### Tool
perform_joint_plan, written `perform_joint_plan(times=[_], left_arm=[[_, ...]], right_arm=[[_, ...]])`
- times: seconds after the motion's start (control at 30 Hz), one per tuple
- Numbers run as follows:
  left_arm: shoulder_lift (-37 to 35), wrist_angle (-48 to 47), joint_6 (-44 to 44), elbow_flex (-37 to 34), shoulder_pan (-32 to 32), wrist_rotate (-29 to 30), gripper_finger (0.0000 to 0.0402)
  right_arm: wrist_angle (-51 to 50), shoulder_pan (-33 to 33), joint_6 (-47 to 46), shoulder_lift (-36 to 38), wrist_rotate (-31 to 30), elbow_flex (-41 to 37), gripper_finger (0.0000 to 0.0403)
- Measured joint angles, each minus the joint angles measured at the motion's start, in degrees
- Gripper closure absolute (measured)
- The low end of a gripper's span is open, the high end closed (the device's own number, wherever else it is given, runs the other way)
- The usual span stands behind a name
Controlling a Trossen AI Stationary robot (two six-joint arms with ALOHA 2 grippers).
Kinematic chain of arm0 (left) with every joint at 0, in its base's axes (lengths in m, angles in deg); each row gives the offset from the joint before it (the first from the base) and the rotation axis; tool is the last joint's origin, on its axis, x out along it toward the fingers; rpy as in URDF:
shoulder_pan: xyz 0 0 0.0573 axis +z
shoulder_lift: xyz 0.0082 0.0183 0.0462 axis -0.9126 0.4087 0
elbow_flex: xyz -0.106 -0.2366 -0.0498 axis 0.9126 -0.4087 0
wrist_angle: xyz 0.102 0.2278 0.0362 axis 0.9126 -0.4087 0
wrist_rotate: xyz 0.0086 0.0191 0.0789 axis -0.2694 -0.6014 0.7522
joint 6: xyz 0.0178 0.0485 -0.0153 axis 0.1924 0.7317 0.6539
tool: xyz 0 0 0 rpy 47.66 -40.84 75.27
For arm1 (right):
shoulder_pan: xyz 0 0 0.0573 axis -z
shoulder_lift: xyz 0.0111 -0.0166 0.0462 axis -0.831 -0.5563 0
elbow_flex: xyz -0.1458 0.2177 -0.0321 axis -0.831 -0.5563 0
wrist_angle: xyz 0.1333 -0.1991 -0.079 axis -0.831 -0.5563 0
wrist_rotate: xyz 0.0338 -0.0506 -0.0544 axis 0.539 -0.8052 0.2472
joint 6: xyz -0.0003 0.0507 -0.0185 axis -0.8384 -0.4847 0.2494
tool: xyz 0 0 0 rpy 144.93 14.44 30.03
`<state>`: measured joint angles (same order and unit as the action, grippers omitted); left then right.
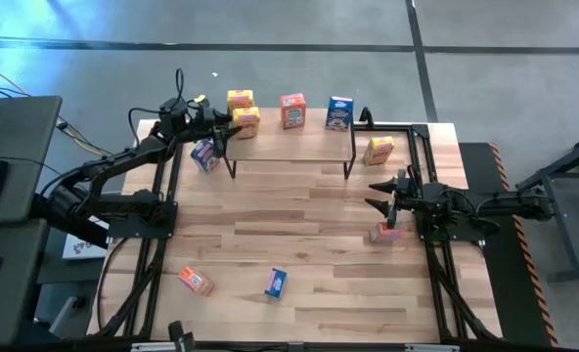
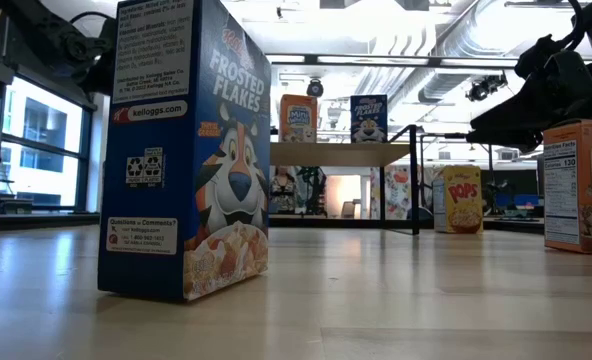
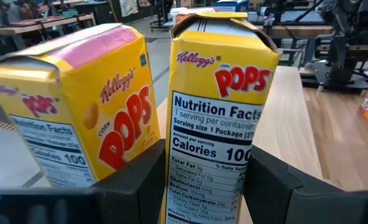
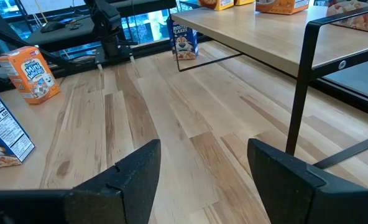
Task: Stack cereal on shelf
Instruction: Put the bottom yellow cereal box aligned with the other yellow cereal box on the shelf
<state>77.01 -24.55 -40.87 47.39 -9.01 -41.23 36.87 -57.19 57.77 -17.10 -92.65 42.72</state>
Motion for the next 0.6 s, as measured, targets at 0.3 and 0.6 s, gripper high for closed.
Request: perform_joint_plan(times=[0.3,0.6], left_arm=[[0.59,0.03,-0.87,0.0,1.46,-1.0,0.0231],[0.59,-0.15,-2.2,0.0,3.64,-2.47,0.0231]], right_arm=[[0.0,0.0,0.0,0.0,0.0,0.01,0.0171],[0.02,0.0,0.0,0.0,0.0,0.02,0.0171]])
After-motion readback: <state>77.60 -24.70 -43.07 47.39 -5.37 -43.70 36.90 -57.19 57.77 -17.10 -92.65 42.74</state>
